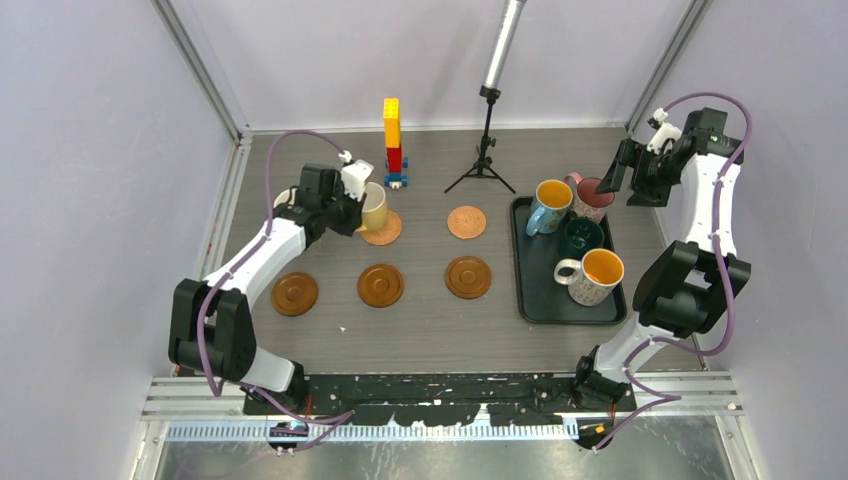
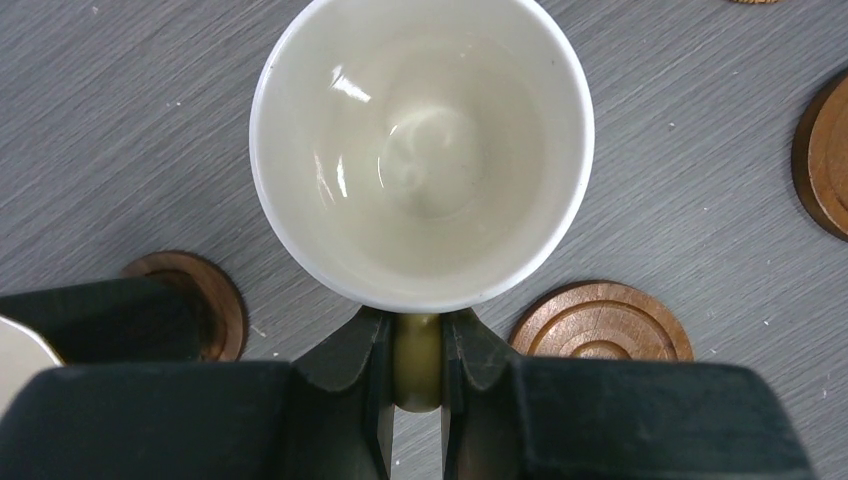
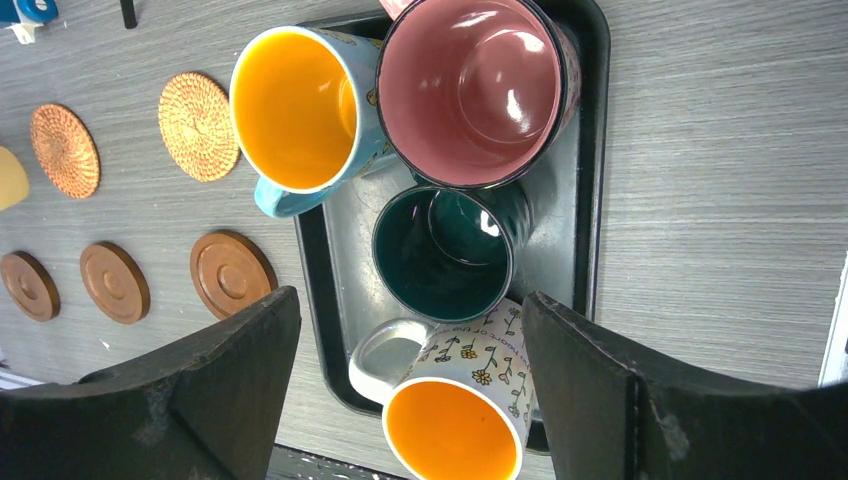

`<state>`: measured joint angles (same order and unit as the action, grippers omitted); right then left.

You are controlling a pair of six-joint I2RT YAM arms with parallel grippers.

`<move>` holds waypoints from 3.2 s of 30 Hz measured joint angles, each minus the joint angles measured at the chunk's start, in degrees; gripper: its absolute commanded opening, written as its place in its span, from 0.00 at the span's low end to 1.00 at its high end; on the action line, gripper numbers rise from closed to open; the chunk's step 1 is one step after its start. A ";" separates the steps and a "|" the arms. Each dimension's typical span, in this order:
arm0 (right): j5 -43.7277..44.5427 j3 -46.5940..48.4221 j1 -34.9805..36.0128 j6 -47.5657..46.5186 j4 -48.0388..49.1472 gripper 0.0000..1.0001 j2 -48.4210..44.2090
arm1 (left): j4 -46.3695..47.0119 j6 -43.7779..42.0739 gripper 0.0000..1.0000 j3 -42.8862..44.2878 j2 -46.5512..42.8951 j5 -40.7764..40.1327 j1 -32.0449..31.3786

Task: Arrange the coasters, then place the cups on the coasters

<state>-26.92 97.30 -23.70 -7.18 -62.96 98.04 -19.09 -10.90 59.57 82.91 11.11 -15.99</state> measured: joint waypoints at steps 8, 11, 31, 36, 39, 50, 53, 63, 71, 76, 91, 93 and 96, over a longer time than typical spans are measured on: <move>0.22 0.00 0.00 -0.20 0.00 0.85 0.07 | 2.38 -0.24 0.00 -0.15 3.30 0.66 0.00; 0.37 0.00 0.00 -0.22 0.00 0.86 0.11 | 2.99 -0.24 0.00 -0.15 5.29 0.59 0.00; 0.94 0.63 0.00 -0.42 0.02 0.85 0.74 | 6.73 1.70 0.02 -0.42 8.26 -1.03 0.00; 1.07 0.63 0.00 -0.42 0.02 0.86 0.74 | 6.93 1.99 0.36 -1.57 8.26 -0.92 -0.02; 1.14 0.63 0.00 -0.42 0.02 0.86 0.74 | 7.30 2.05 0.58 -1.64 8.26 -0.57 -0.04; 1.31 0.63 0.00 -0.42 0.02 0.86 0.74 | 6.19 2.73 0.73 -1.97 5.64 0.26 -0.07; 1.33 0.63 0.00 -0.42 0.02 0.85 0.74 | 4.07 2.51 0.84 -1.95 2.91 0.50 -0.07; 1.64 0.63 0.09 -1.14 -0.02 0.86 0.74 | -12.48 -6.43 0.85 13.20 -1.70 5.44 -0.74; 7.61 -0.13 0.46 -4.66 -0.50 0.77 0.74 | -18.36 -10.36 0.85 28.13 4.74 9.73 -11.15; 9.86 -3.19 0.48 -5.40 -1.16 0.72 0.68 | -18.53 -9.97 0.85 28.72 10.19 10.34 -16.70; 9.40 -20.09 3.39 -3.19 9.09 0.50 0.72 | -18.43 -5.81 0.84 29.88 13.22 10.34 -17.31; 9.14 -20.09 4.02 -3.43 10.47 0.47 0.74 | -18.45 -5.77 0.84 29.88 13.22 10.32 -17.31; 8.59 -20.09 4.70 -4.48 10.91 0.46 0.81 | -18.45 -5.79 0.84 29.88 13.20 10.25 -17.31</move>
<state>-18.33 77.21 -19.00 -11.66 -52.05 98.85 -37.54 -16.69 89.45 96.12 21.37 -33.30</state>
